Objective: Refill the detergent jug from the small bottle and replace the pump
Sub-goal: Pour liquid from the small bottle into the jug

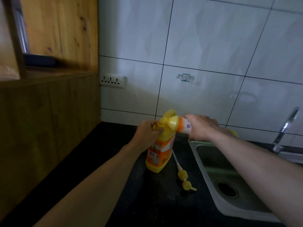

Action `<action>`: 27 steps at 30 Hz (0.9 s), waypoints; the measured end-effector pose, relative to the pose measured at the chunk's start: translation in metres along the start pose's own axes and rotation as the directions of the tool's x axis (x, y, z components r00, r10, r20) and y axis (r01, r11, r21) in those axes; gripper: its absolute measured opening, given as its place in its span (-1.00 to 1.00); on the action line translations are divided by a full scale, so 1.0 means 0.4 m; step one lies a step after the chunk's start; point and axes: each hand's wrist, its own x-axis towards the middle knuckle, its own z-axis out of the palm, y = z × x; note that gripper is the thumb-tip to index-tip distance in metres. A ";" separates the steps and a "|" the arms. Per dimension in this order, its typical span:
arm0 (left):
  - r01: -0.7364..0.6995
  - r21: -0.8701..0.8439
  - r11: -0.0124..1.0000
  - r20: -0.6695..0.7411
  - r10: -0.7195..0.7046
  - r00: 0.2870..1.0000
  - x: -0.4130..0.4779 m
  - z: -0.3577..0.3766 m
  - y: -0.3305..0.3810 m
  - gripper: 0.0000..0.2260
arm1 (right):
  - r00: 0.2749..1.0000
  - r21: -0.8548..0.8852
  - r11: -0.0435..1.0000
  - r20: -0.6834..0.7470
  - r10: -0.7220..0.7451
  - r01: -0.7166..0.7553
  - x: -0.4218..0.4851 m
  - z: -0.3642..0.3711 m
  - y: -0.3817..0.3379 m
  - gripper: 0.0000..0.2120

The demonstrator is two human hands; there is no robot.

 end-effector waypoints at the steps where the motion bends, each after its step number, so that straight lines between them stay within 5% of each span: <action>1: 0.000 0.003 1.000 -0.001 0.000 1.000 0.000 0.001 -0.001 -0.74 | 1.000 0.002 1.000 0.003 -0.001 0.001 0.000 -0.002 -0.001 -0.58; 27: -0.007 0.026 1.000 -0.003 0.007 1.000 0.002 0.000 -0.003 -0.71 | 0.999 -0.011 0.999 0.041 0.033 -0.033 0.009 0.020 -0.001 -0.50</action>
